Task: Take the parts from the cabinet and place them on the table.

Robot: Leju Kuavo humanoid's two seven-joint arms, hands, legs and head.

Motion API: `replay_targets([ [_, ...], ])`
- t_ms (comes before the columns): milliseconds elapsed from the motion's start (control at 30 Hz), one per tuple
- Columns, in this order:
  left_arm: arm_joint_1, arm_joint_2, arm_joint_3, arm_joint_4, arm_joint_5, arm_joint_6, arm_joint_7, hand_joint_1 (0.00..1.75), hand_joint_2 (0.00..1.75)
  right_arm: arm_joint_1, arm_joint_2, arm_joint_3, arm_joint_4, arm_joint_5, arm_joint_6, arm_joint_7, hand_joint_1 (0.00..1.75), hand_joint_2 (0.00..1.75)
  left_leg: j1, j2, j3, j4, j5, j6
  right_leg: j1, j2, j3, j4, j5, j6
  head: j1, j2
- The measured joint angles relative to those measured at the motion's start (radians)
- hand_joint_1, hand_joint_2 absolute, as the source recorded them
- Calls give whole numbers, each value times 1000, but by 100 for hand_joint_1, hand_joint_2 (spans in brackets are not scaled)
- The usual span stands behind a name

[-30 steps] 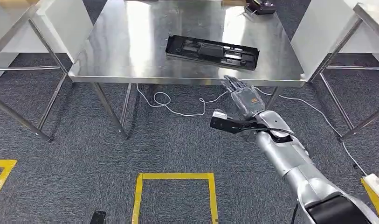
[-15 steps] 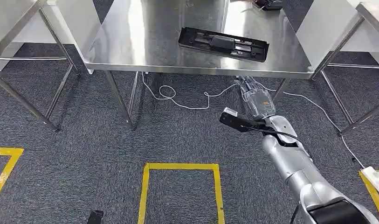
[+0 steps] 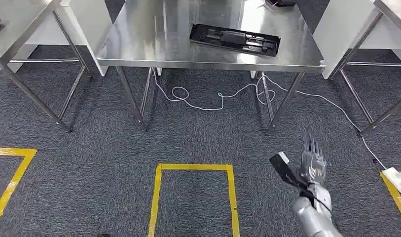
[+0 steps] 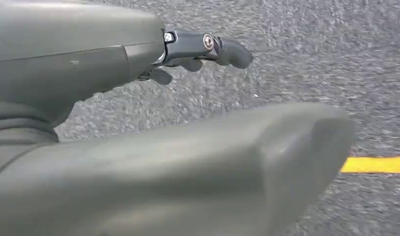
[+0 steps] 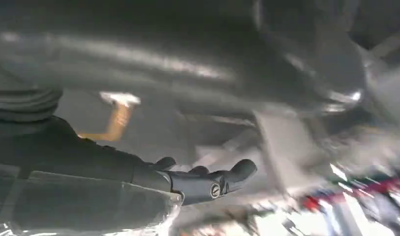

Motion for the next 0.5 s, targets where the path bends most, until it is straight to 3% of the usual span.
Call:
replay_targets([
  [33,-3,-3,0,0,-3,-2,0,0,0,30,8,-61,1,29,0,-11,0,0,6,-6,66,-95,-40,-5,3,-2,-13,17,4,7,-2,0],
  [67,-3,-5,0,-1,-10,-4,1,0,0,50,18,-115,7,49,-2,-19,0,0,-5,-16,97,-147,-63,3,5,-2,-28,27,8,13,-2,0],
  [167,-2,-6,-2,0,-42,-8,22,0,0,86,55,-296,103,23,25,-34,0,0,-20,-9,80,-143,-50,40,11,0,-27,15,37,43,6,0],
  [200,-2,-9,-6,0,-50,-8,27,0,0,110,62,-343,129,2,58,-28,0,0,-12,0,65,-157,-27,63,10,1,-33,17,41,51,4,0],
  [233,-6,-10,-8,0,-54,-8,27,0,0,130,73,-388,157,-11,103,-16,0,0,-17,0,54,-156,-14,75,4,9,-49,38,3,41,1,0],
  [267,-7,-9,-8,0,-56,-8,29,0,0,155,86,-422,177,-19,129,-11,0,0,-16,0,35,-157,-1,84,3,13,-66,89,-62,27,13,0],
  [300,-5,-10,-8,0,-61,-8,29,0,0,174,97,-449,191,-29,143,-14,0,0,-17,0,16,-157,13,83,-1,14,-88,162,-130,21,18,0],
  [333,-5,-10,-9,0,-64,-8,29,0,0,186,104,-469,202,-39,157,-24,0,0,-19,3,-2,-156,27,82,-4,15,-102,233,-175,21,17,0],
  [367,-5,-10,-9,0,-67,-8,29,0,0,193,113,-491,217,-52,174,-41,0,0,-19,7,-21,-156,41,81,-3,17,-105,294,-193,31,18,0],
  [400,-5,-11,-9,0,-70,-8,29,0,0,200,119,-510,227,-60,182,-53,0,0,-19,11,-33,-155,56,77,-4,19,-95,331,-181,45,18,0],
  [433,-5,-12,-10,0,-71,-8,29,0,0,208,128,-531,237,-80,191,-65,0,0,-19,14,-55,-154,74,74,-6,20,-65,331,-144,64,18,0],
  [467,-5,-12,-10,0,-72,-8,29,0,0,213,133,-545,242,-96,198,-70,0,0,-17,17,-73,-153,88,68,-9,20,-21,298,-107,78,18,0],
  [500,-5,-13,-10,0,-72,-8,29,0,0,216,142,-567,248,-119,207,-76,0,0,-15,18,-90,-153,102,62,-10,19,43,230,-93,82,18,0],
])
